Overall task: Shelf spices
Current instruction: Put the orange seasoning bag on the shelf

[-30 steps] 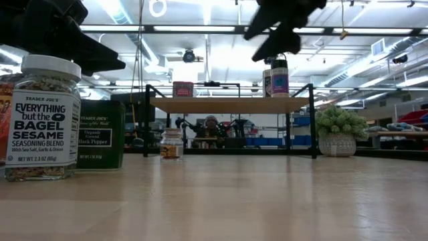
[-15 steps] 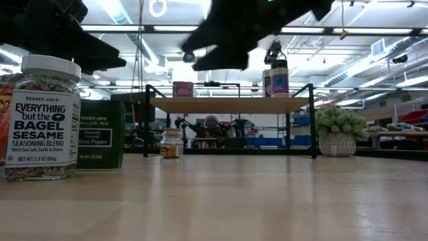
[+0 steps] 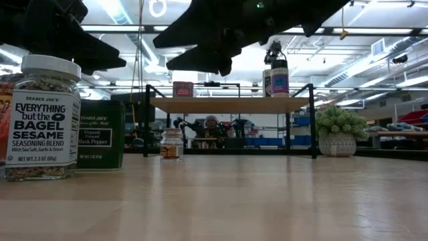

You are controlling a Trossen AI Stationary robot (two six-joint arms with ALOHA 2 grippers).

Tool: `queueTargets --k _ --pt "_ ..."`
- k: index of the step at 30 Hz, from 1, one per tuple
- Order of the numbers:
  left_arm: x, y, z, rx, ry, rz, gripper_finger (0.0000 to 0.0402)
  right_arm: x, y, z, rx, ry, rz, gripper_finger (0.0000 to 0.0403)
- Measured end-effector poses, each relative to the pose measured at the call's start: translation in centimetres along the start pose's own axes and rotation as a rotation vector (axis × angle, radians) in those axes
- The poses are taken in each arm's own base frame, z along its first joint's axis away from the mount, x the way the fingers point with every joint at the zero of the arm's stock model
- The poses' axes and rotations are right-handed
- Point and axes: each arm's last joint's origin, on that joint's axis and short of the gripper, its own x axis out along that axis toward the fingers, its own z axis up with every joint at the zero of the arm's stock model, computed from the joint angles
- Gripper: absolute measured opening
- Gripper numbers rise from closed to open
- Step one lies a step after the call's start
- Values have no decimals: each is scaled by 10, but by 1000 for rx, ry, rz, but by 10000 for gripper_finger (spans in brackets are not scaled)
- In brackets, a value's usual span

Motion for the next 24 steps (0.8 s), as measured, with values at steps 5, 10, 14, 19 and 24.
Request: queueTargets --k 5,10,14,19,24 --pt "0 0 1 -4 -7 0 272 0 2 7 9 -51 9 307" --pt "0 0 1 -6 -6 0 272 1 1 15 -15 -41 -50 307" --pt "0 0 0 -44 -4 0 272 2 -3 25 -11 -73 -100 307" --pt "0 0 -3 -45 28 3 272 2 -17 12 -11 63 -223 307" --pt "0 0 -3 -49 31 3 272 0 -36 -6 131 231 -351 307"
